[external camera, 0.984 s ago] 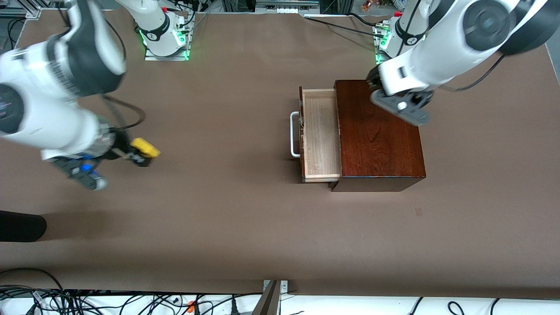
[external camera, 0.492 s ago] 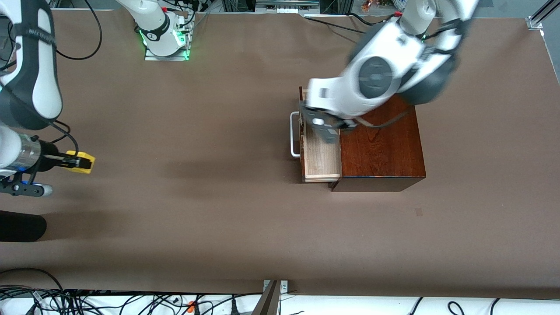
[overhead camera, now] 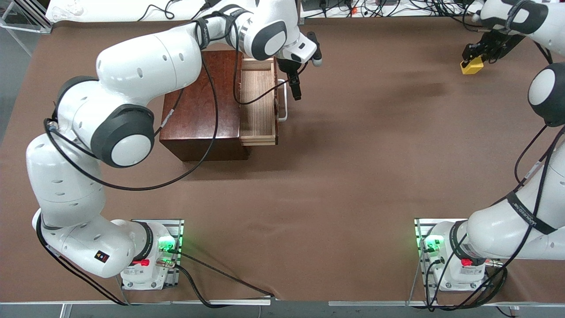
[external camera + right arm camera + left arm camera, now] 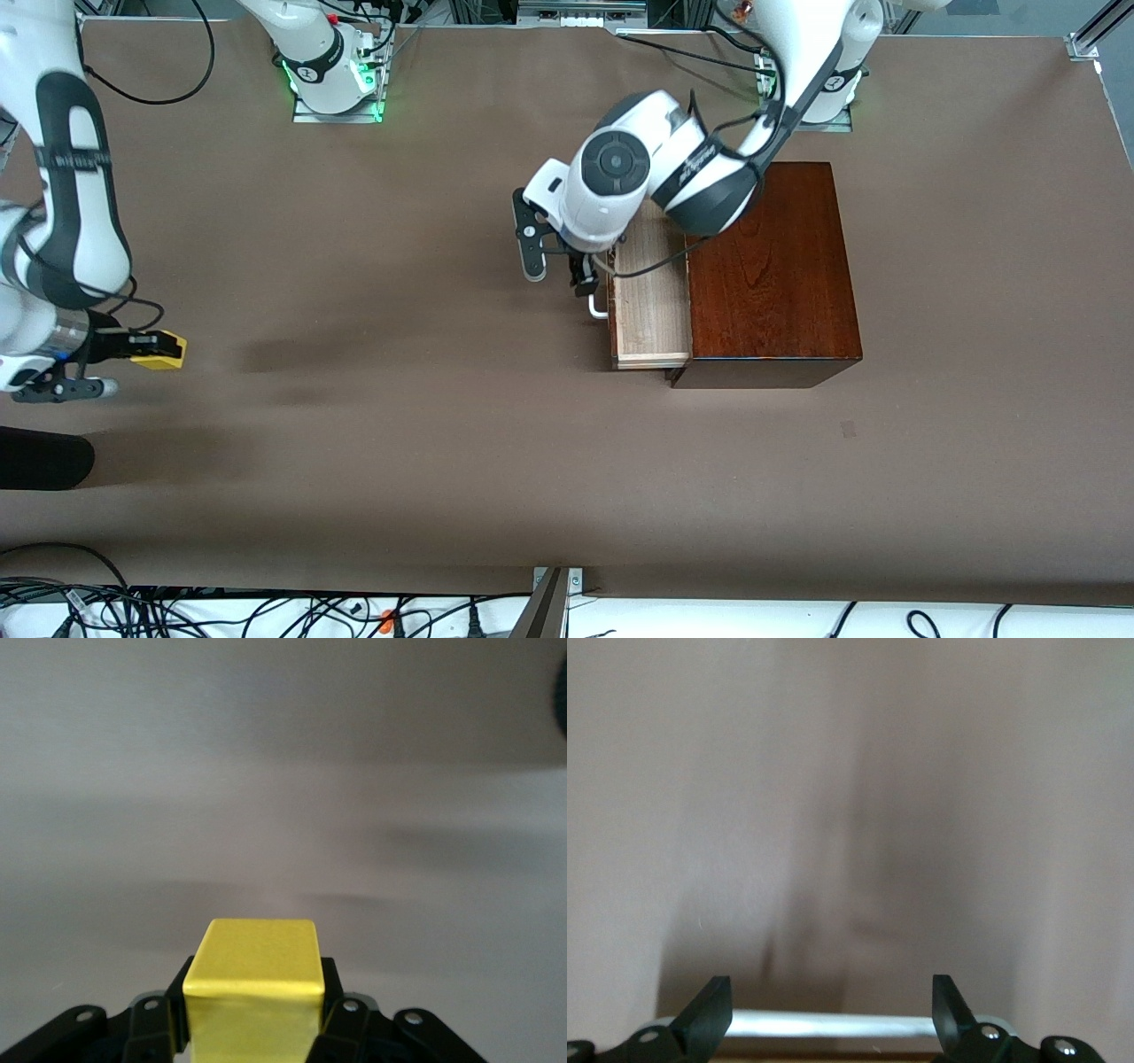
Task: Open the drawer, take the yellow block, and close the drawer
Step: 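Carry the cube away with the right gripper while the left gripper pushes the drawer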
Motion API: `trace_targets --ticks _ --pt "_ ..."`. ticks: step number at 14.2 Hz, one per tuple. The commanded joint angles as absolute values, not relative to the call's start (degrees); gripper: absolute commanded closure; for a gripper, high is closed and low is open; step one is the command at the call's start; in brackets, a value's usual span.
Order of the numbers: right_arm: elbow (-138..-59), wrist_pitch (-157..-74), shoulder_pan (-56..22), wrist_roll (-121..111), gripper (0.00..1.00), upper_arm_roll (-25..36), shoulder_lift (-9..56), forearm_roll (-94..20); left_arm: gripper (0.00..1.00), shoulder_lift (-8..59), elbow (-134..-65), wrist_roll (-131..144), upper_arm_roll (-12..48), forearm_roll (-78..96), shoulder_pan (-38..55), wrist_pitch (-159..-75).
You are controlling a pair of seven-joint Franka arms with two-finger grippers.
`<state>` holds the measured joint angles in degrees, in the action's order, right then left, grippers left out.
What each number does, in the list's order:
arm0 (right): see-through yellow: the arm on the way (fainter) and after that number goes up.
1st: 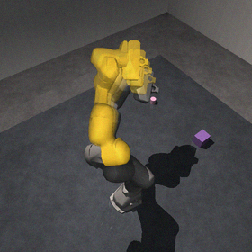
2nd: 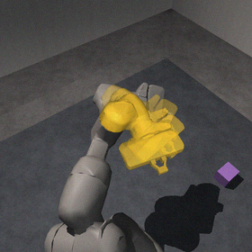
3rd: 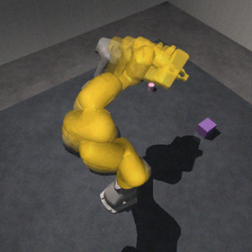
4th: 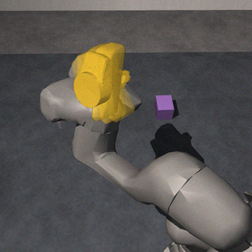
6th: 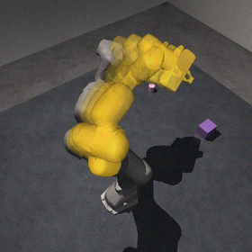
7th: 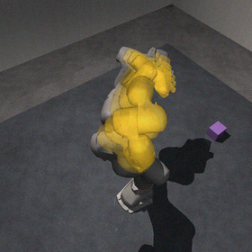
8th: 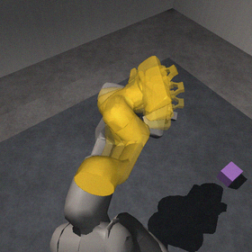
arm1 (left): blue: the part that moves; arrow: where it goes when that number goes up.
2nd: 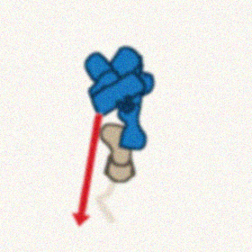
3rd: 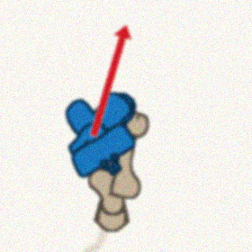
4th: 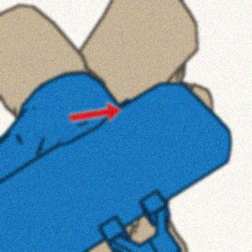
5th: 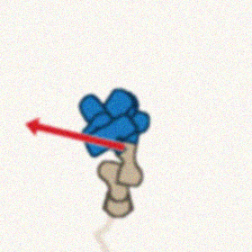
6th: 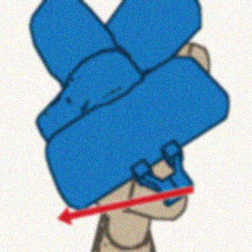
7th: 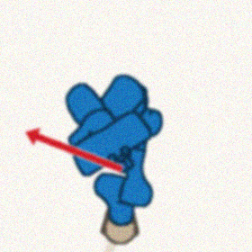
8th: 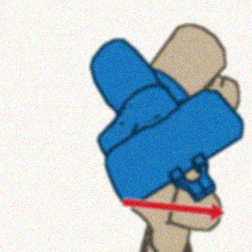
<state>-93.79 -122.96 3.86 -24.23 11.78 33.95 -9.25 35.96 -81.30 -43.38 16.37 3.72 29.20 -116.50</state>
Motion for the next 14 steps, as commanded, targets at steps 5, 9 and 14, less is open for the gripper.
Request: trace_targets --ticks 5,9,14 --pt "-89.2 -131.0 4.2 -25.5 1.00 10.7 43.1 -11.2 0.00 38.1 -83.7 -52.6 16.1 -1.0 31.3 -116.9" --pt "-87.7 -131.0 3.3 -23.9 1.00 10.6 44.6 -11.1 0.00 38.1 -84.3 -49.3 14.9 -1.1 30.6 -112.3" --pt "-87.7 -130.5 3.3 -23.8 0.84 10.6 45.5 -11.2 0.00 36.6 -83.8 -42.0 14.0 -4.4 30.6 -105.6"
